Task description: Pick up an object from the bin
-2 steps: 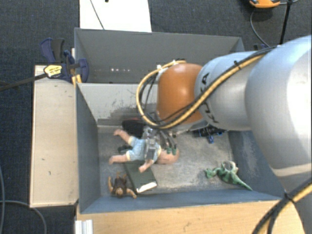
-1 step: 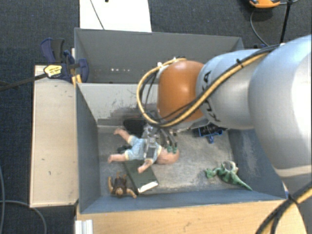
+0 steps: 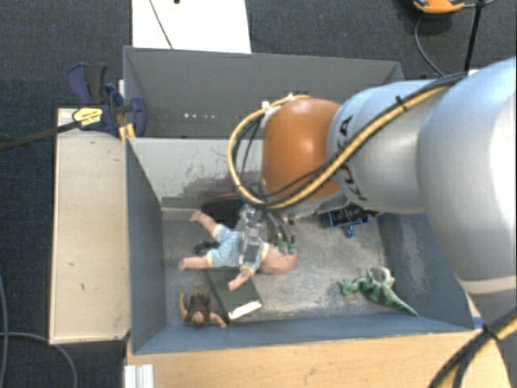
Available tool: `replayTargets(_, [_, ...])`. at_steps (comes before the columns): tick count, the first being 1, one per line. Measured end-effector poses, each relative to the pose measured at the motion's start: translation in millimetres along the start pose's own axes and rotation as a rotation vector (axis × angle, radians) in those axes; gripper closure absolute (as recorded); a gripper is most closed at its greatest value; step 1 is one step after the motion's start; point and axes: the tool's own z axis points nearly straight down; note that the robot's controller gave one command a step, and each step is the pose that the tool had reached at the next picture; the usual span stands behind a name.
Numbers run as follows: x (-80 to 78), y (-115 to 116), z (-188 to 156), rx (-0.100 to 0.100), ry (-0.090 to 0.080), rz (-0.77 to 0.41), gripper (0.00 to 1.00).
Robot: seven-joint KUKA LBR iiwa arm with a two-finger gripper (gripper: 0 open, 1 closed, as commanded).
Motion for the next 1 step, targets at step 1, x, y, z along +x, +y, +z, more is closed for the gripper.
replayTargets(1, [1.7, -0.3, -14.8, 0.002, 0.01, 0.001, 1.0])
